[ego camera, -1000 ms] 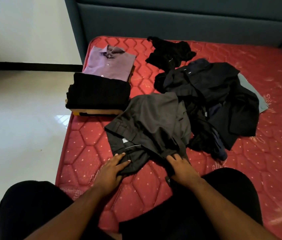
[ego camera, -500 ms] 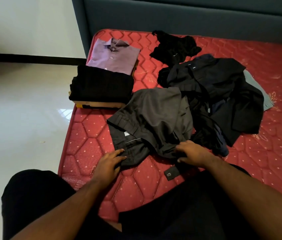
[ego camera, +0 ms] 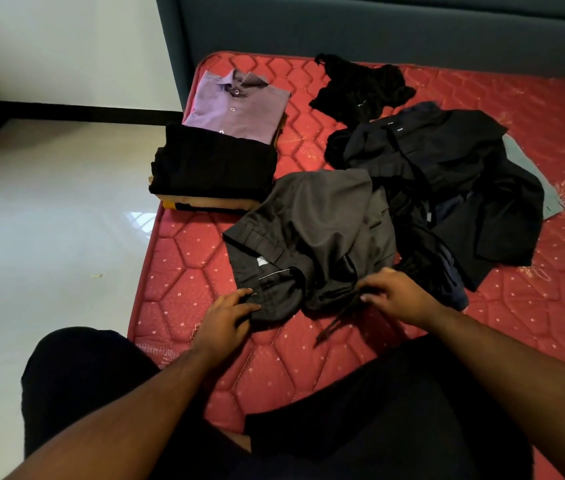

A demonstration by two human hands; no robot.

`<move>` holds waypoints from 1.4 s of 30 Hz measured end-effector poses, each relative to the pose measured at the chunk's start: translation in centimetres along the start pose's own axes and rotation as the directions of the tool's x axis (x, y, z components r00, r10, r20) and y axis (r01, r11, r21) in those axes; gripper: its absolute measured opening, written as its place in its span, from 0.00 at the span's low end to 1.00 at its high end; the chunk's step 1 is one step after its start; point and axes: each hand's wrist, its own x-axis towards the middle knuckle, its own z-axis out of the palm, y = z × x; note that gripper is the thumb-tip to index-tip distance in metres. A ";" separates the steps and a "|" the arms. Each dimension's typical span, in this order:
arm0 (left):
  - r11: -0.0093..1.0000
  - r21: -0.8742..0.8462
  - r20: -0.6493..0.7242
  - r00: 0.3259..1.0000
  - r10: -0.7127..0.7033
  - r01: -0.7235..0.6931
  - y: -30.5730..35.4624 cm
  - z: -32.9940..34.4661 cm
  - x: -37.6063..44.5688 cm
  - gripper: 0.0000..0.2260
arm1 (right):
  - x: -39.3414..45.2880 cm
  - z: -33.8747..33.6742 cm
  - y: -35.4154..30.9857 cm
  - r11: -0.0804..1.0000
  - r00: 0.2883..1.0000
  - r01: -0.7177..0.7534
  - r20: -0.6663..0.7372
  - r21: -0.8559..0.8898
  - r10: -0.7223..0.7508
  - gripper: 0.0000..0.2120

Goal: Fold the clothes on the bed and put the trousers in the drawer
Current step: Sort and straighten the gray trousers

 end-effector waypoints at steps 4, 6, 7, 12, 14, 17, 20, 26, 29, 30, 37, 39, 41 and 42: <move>0.996 -0.061 -0.249 0.967 0.047 -0.064 2.9 -0.7 0.3 0.12 | 4.5 -4.0 -7.3 0.653 0.764 0.119 -0.489 0.748 0.421 0.10; 0.986 -0.114 -0.363 0.929 0.072 -0.120 5.5 -2.0 1.0 0.12 | 6.2 -6.4 -11.0 0.555 0.614 0.310 -0.608 0.772 0.503 0.10; 0.976 -0.161 -0.396 0.915 0.072 -0.146 6.8 -3.1 1.5 0.11 | 6.7 -7.1 -12.9 0.554 0.632 0.337 -0.619 0.761 0.466 0.10; 0.909 -0.157 -0.472 0.838 0.275 -0.387 10.5 -8.8 4.5 0.12 | 7.3 -6.9 -17.4 0.706 0.951 0.263 -0.301 0.658 -0.074 0.10; 0.896 -0.127 -0.522 0.797 0.304 -0.425 10.9 -10.2 5.2 0.12 | 7.5 -7.9 -17.7 0.701 0.958 0.259 -0.268 0.665 -0.100 0.08; 0.888 -0.256 -0.596 0.786 0.165 -0.381 11.8 -12.0 5.8 0.17 | 7.2 -9.8 -18.4 0.677 0.957 0.275 -0.260 0.682 -0.127 0.09; 0.925 -0.159 -0.656 0.737 0.163 -0.346 12.5 -13.6 7.1 0.18 | 6.4 -11.4 -18.6 0.633 0.965 0.262 -0.199 0.729 -0.171 0.12; 0.973 0.020 -0.587 0.785 0.199 -0.232 14.4 -14.9 9.3 0.22 | 7.2 -14.8 -18.6 0.616 0.970 0.218 -0.235 0.757 -0.055 0.14; 0.990 0.114 -0.429 0.895 0.125 -0.083 14.5 -14.9 10.6 0.30 | 8.4 -16.7 -18.3 0.657 0.964 0.222 -0.263 0.721 -0.036 0.12; 0.994 0.073 -0.391 0.914 0.108 -0.086 14.7 -15.1 11.0 0.29 | 8.7 -17.4 -18.1 0.692 0.967 0.208 -0.254 0.691 -0.036 0.11; 0.976 -0.023 -0.368 0.909 0.195 -0.218 17.5 -17.7 14.2 0.26 | 9.6 -22.1 -17.5 0.792 0.969 0.134 -0.247 0.596 0.022 0.16; 0.982 -0.115 -0.173 0.976 0.130 -0.151 15.7 -18.6 15.4 0.27 | 10.0 -24.3 -17.5 0.786 0.944 0.136 -0.321 0.602 0.082 0.14; 0.977 -0.146 -0.093 0.986 0.141 -0.154 14.0 -19.5 16.1 0.31 | 10.4 -26.0 -17.8 0.827 0.936 0.116 -0.338 0.551 0.094 0.13; 0.974 -0.122 -0.113 0.978 0.176 -0.190 13.7 -20.3 16.8 0.32 | 10.4 -26.9 -17.9 0.847 0.936 0.092 -0.335 0.524 0.106 0.12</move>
